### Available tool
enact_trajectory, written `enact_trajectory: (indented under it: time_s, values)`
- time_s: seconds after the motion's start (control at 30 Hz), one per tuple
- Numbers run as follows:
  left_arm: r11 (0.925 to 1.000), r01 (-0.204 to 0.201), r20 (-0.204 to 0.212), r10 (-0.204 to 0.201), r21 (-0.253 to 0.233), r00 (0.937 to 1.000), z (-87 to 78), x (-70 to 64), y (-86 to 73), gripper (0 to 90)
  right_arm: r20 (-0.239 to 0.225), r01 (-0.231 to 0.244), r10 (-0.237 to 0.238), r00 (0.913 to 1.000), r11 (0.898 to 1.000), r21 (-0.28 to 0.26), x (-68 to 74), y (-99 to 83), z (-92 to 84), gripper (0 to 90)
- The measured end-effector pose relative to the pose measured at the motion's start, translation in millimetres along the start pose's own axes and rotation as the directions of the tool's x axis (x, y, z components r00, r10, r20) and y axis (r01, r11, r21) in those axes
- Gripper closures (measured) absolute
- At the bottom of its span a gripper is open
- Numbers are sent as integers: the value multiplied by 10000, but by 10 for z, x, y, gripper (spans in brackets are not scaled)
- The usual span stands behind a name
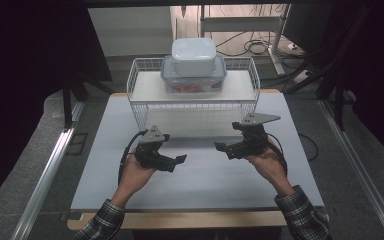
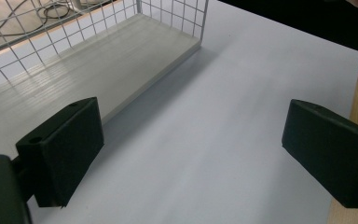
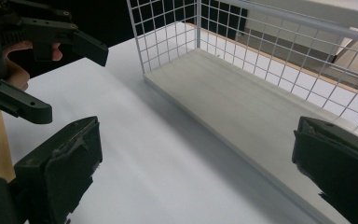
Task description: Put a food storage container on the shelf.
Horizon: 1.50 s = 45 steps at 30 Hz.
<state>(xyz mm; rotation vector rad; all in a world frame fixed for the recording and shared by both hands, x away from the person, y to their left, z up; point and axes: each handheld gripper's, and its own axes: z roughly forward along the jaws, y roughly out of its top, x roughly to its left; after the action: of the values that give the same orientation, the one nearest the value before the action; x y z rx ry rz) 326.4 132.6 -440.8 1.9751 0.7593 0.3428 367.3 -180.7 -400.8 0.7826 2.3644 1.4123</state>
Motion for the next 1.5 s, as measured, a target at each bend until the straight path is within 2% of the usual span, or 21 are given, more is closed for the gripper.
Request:
enact_trajectory:
  time_s: [0.17, 0.53, 0.87, 1.5]
  values:
    - [10000, 9, 36, -9, -16, 10000, -6, -24, -23, 52, 158, 163, -165, 9997, 9998, 102, 41, -61, -12, 15]
    - [9996, 257, -5, -257, 85, 9997, -40, -42, -153, 47, 275, 108, -115, 9996, 9996, 243, 41, -192, -47, 16]
    - [9997, 158, -243, -154, 162, 9996, -113, -93, -241, 46, 405, 98, -109, 9991, 9996, 279, 70, -270, -108, 16]
    - [9992, 318, -312, -311, 223, 9990, -190, -171, -427, 46, 359, 12, -28, 9993, 9990, 455, 160, -452, -215, 16]
